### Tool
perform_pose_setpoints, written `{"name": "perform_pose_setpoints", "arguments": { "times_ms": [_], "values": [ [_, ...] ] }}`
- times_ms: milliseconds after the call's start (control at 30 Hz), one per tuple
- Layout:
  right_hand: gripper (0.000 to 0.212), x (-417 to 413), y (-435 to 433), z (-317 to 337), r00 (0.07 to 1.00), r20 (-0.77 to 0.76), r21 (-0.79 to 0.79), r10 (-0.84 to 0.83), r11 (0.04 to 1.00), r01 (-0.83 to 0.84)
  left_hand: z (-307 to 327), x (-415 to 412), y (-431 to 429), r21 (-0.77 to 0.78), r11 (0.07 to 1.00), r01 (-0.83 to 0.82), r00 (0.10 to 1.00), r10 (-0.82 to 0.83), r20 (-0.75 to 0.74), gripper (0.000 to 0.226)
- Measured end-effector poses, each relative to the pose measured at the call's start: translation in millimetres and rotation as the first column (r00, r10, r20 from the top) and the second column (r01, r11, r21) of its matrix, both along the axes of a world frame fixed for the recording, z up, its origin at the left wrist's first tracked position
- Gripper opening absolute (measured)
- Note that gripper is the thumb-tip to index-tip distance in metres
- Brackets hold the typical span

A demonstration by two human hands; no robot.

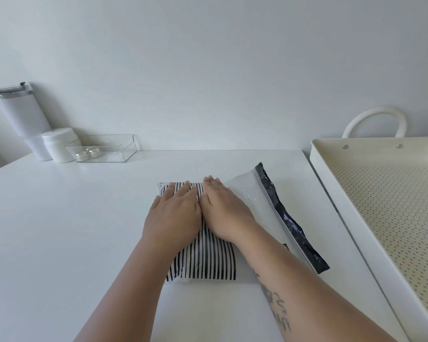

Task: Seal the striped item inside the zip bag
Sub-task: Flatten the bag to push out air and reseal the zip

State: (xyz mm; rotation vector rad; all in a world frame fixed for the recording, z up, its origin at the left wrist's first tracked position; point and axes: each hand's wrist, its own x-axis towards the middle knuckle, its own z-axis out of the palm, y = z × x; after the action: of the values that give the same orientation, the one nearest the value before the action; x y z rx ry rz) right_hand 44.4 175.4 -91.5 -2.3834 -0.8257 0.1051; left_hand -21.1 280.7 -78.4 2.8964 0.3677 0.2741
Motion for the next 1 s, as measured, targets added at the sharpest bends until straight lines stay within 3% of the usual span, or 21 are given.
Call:
{"name": "perform_pose_setpoints", "arguments": {
  "times_ms": [233, 367, 467, 533, 600, 667, 800, 900, 1000],
  "values": [
    [0.044, -8, -6, 8, 0.99, 0.125, 0.172, -0.062, 0.984, 0.04, -4, -2, 3, -0.009, 1.0, 0.02, 1.0, -0.021, -0.023, 0.046],
    [0.047, -6, -31, 16, 0.961, 0.249, 0.017, -0.122, 0.992, 0.121, 3, -4, 6, 0.016, 0.999, -0.038, 0.998, 0.037, 0.042, 0.048],
    [0.045, -3, -65, 16, 0.91, 0.272, -0.109, -0.313, 0.93, 0.352, 10, -7, -5, -0.025, 1.0, 0.001, 0.984, 0.003, 0.177, 0.045],
    [0.037, -2, -85, 16, 0.872, 0.107, -0.052, -0.477, 0.873, 0.484, 8, -8, -21, -0.048, 0.998, 0.051, 0.989, -0.044, 0.138, 0.049],
    [0.025, -2, -96, 16, 0.839, -0.108, 0.069, -0.534, 0.838, 0.542, 0, -7, -30, -0.02, 0.997, 0.068, 0.998, -0.068, 0.008, 0.057],
    [0.01, -4, -100, 14, 0.818, -0.226, 0.243, -0.53, 0.782, 0.574, -3, -5, -26, -0.03, 0.997, 0.064, 0.997, -0.066, -0.046, 0.059],
    [0.018, -9, -99, 13, 0.804, -0.435, 0.467, -0.404, 0.662, 0.586, 2, -2, -7, 0.006, 0.997, 0.08, 0.997, -0.08, -0.004, 0.058],
    [0.028, -15, -92, 14, 0.805, -0.514, 0.546, -0.296, 0.611, 0.573, 9, -3, -2, -0.003, 0.999, 0.044, 0.992, -0.043, 0.12, 0.049],
    [0.024, -20, -86, 14, 0.789, -0.581, 0.576, -0.197, 0.585, 0.57, 18, -8, -18, -0.112, 0.988, 0.109, 0.91, -0.053, 0.412, 0.031]
  ]
}}
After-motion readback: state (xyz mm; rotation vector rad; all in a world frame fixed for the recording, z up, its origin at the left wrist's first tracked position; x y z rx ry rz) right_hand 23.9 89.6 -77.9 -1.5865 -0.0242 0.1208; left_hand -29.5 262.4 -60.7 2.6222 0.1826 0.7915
